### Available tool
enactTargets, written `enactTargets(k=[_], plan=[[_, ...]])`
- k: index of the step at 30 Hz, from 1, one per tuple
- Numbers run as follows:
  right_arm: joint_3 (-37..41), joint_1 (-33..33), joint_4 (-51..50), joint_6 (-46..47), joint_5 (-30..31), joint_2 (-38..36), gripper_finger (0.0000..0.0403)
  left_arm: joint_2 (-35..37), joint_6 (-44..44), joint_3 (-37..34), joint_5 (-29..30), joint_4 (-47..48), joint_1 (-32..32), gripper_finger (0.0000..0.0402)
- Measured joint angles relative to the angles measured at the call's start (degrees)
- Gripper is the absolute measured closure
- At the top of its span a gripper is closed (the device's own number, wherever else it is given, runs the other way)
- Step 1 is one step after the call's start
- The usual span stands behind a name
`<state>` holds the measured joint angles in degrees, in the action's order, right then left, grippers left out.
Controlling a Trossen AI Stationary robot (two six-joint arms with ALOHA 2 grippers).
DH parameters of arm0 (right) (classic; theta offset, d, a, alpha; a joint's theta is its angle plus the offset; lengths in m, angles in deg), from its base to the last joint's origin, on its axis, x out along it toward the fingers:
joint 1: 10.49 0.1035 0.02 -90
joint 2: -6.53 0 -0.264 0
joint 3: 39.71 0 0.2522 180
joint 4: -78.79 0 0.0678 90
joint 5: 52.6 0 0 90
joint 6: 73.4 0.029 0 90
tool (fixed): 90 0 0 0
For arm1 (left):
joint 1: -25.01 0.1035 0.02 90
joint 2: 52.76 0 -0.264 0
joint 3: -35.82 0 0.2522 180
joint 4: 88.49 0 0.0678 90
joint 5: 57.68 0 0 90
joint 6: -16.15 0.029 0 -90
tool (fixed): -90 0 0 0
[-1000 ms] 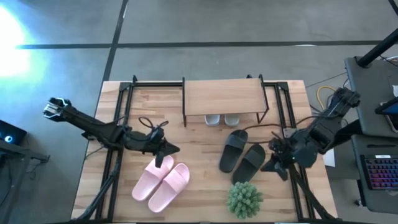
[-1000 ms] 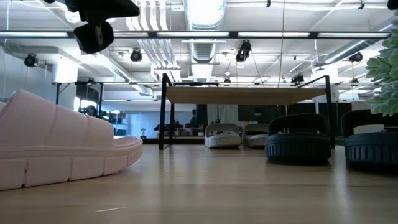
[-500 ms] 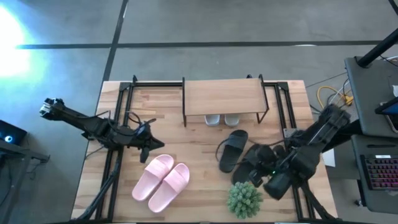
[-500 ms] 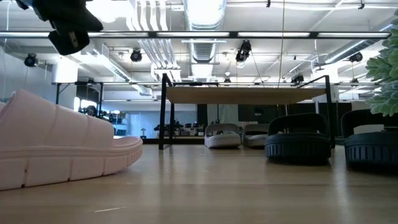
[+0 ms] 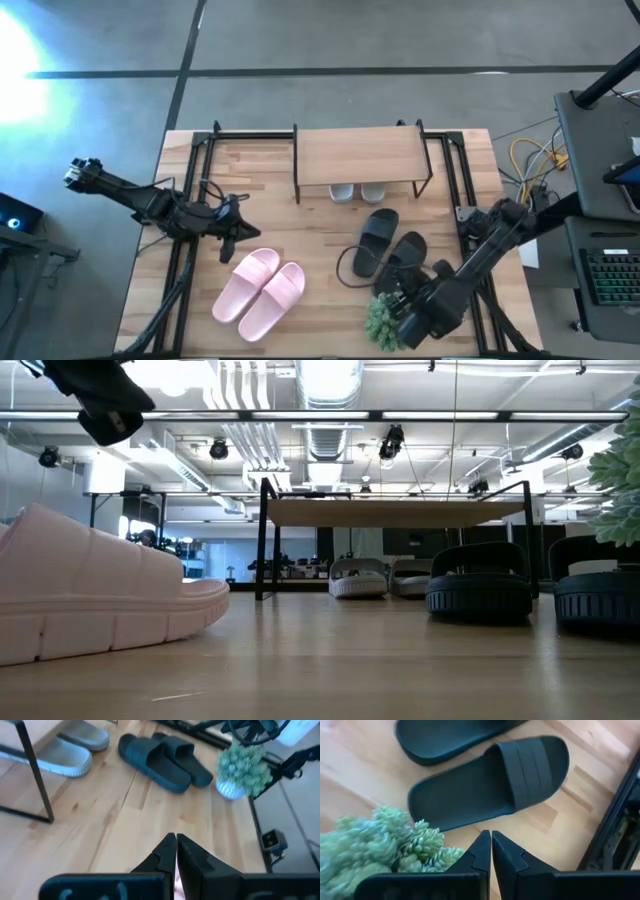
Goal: Pick and place slides into the shelf
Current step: Put the right black slides on the shelf
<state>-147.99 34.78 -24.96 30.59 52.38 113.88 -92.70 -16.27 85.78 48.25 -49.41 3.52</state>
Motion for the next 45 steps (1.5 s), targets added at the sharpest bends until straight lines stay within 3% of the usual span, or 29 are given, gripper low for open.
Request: enactTargets(k=[6, 13, 20, 28, 40, 45], plan=[[-0.6, -0.4, 0.0, 0.6, -1.2, 3.6, 0.0394, -1.9, -0.1, 0.0, -0.7, 3.8, 0.0, 0.0402], [0.0, -2.2, 0.1, 0.0, -2.3, 3.0, 0.0394, -5.7, -0.1, 0.0, -0.7, 4.1, 0.0, 0.0402], [2.1, -7.5, 0.4, 8.3, -4.8, -0.7, 0.0372, -10.4, -1.8, 0.0, -0.7, 3.6, 0.0, 0.0402], [2.5, -15.8, 0.6, -12.0, -10.1, 0.4, 0.0349, -12.0, -3.2, 0.0, -0.5, 2.1, 0.0, 0.0402], [4.6, -17.6, 0.0, -13.1, -9.1, 1.3, 0.024, -6.0, -3.2, 0.5, -0.5, 2.1, 0.0, 0.0402], [9.6, -18.0, 0.0, -20.3, -10.7, 1.3, 0.0219, -3.2, -3.2, 0.5, -0.5, 2.2, 0.0, 0.0402]])
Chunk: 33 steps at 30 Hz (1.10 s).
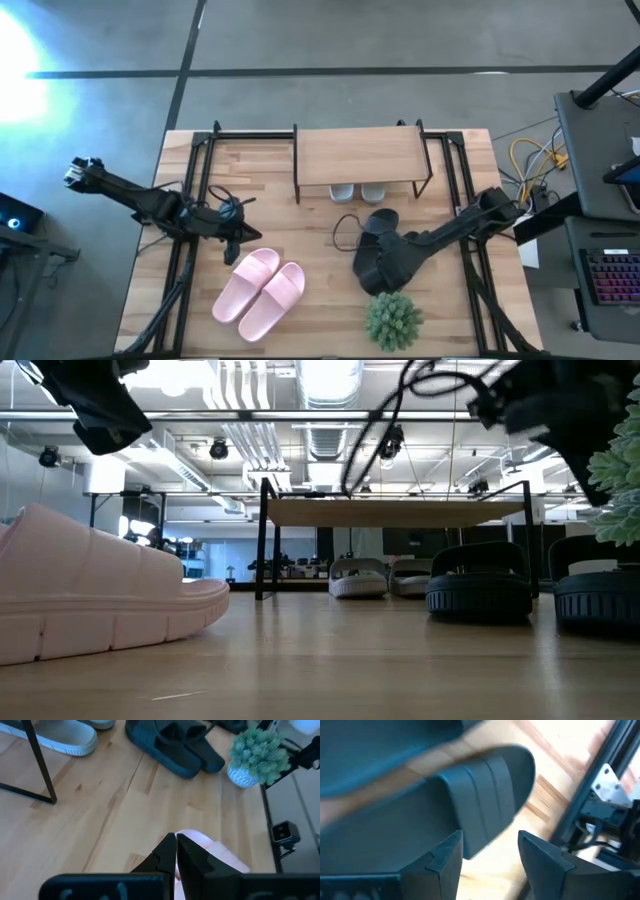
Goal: Pick and place slides into the shelf
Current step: Put the right black slides on the shelf
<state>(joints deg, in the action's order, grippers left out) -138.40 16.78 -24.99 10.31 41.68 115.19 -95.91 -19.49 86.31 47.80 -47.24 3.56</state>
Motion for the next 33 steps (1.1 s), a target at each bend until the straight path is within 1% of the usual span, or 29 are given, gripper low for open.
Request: enactTargets(k=[4, 9, 11, 13, 18, 23, 26, 29, 33], plan=[[2.0, -0.2, 0.1, -0.8, -3.7, 0.0, 0.0218, 1.2, -0.1, 0.0, 0.1, 0.0, 0.0, 0.0402], [-0.1, -0.2, 3.1, -0.4, -4.0, 0.0, 0.0218, 1.6, -1.9, 0.0, 0.8, -0.1, 0.0, 0.0402], [-0.4, -0.2, 4.7, -0.8, -3.5, 0.0, 0.0218, 1.6, -2.8, 0.0, 1.4, 0.0, 0.0, 0.0402], [0.0, -0.2, 6.1, -1.3, -1.4, 0.1, 0.0218, 1.5, -3.0, 0.0, 1.6, -0.4, 0.0, 0.0402], [1.6, -0.6, 5.6, -5.0, -0.9, 2.4, 0.0218, 1.0, -3.0, 0.6, 2.1, -1.3, 0.1, 0.0402], [1.7, -0.6, 5.0, -7.2, -0.4, 4.8, 0.0218, 0.7, -2.8, 0.8, 3.0, -2.2, 0.1, 0.0402], [1.7, -0.6, 3.2, -7.2, 1.6, 5.9, 0.0218, 0.5, -2.9, 0.6, 3.1, -3.0, 0.1, 0.0402], [1.8, -0.6, 1.6, -7.8, 2.1, 6.8, 0.0218, 0.5, -2.9, 0.6, 3.1, -3.0, 0.1, 0.0402], [2.5, -0.6, 2.3, -7.9, 2.9, 6.7, 0.0222, 0.3, -2.9, 0.7, 3.1, -3.0, 0.1, 0.0402]])
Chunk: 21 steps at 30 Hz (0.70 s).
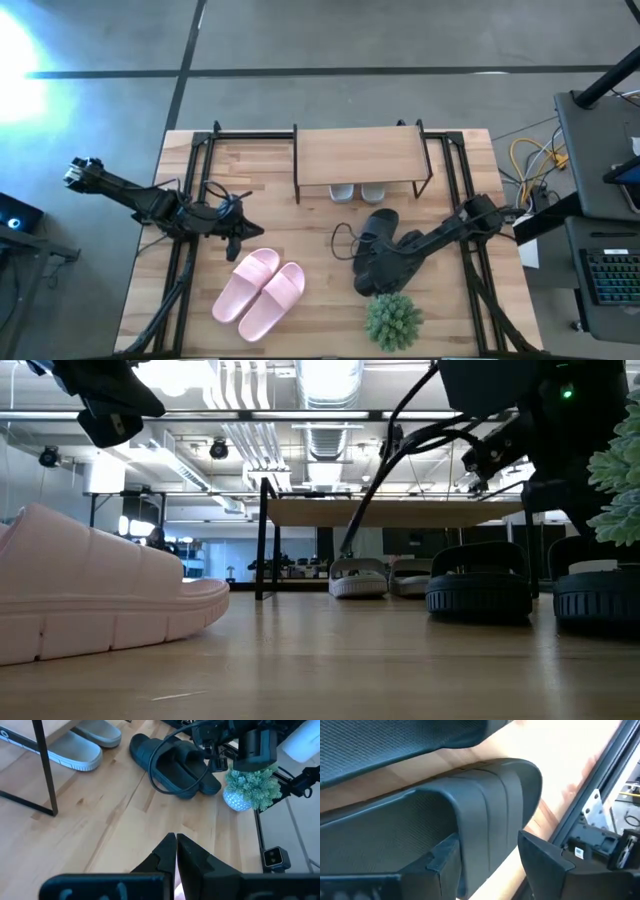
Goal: Pick and place slides into the shelf
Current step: Put the right black slides on the shelf
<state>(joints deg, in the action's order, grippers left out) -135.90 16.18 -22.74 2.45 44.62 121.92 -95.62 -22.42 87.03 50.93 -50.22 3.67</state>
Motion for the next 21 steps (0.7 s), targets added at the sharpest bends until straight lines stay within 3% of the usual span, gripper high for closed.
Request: enactTargets(k=[13, 21], plan=[[3.4, 0.0, 2.4, 0.2, 0.4, -0.1, 0.0277, -0.1, 0.1, -0.1, 0.3, 0.0, 0.0, 0.0402], [3.4, 0.0, -1.5, 2.1, 2.3, -0.5, 0.0369, -0.5, 0.4, -0.2, 0.3, 0.0, 0.0, 0.0402]])
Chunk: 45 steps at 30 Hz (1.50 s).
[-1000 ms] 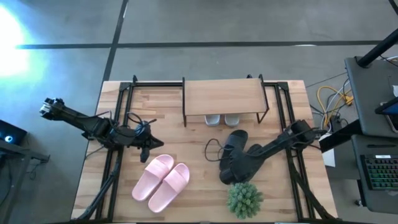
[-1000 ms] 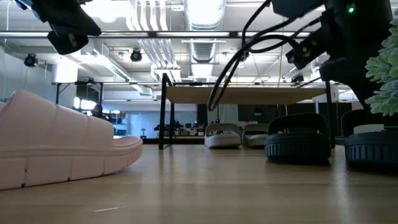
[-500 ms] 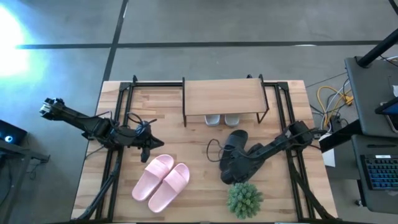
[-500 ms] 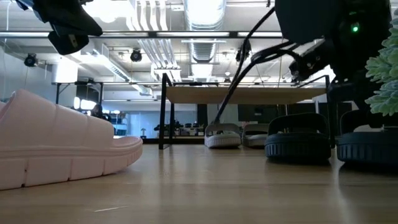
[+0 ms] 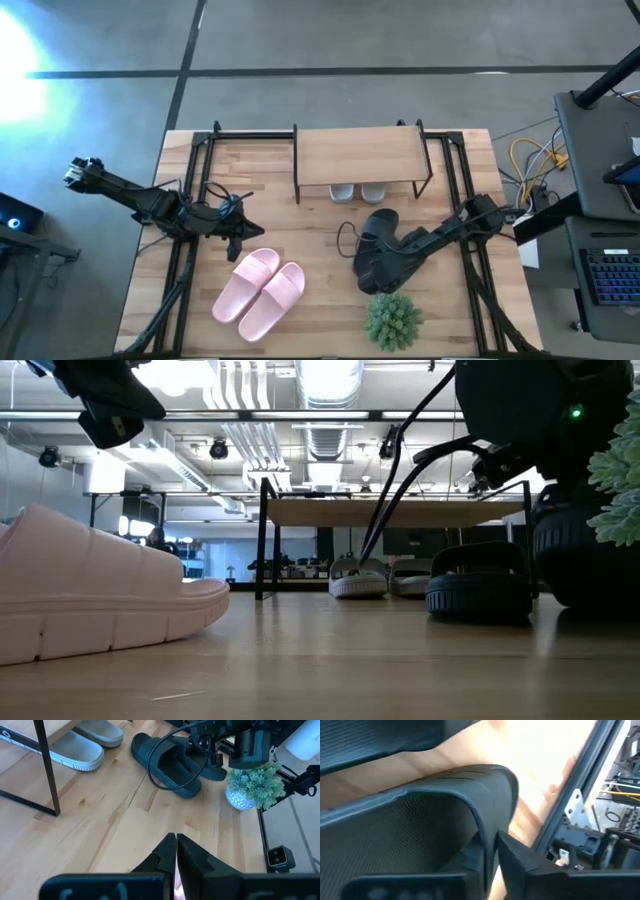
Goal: Pick and place slides into the shelf
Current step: Put the right black slides on the shelf
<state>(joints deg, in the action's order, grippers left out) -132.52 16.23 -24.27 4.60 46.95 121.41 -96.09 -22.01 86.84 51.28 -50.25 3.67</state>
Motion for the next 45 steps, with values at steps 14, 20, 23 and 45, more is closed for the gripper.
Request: enactTargets(k=[14, 20, 23, 45], plan=[[-9.1, 5.6, -0.8, 4.2, 20.1, -11.7, 0.039, 0.1, 0.1, -0.1, 1.4, 0.1, 0.0, 0.0402], [-13.9, 9.7, -0.6, 1.0, 33.6, -16.9, 0.039, 0.0, 0.1, -0.1, 2.6, 0.1, 0.0, 0.0402], [-15.8, 9.3, -0.8, 0.7, 35.0, -19.1, 0.039, 0.0, 0.1, -0.1, 2.6, 0.1, 0.0, 0.0402], [-22.0, -23.9, -0.8, -57.6, 45.6, -25.1, 0.039, 0.3, -0.5, 0.2, 2.6, 0.0, 0.0, 0.0402]])
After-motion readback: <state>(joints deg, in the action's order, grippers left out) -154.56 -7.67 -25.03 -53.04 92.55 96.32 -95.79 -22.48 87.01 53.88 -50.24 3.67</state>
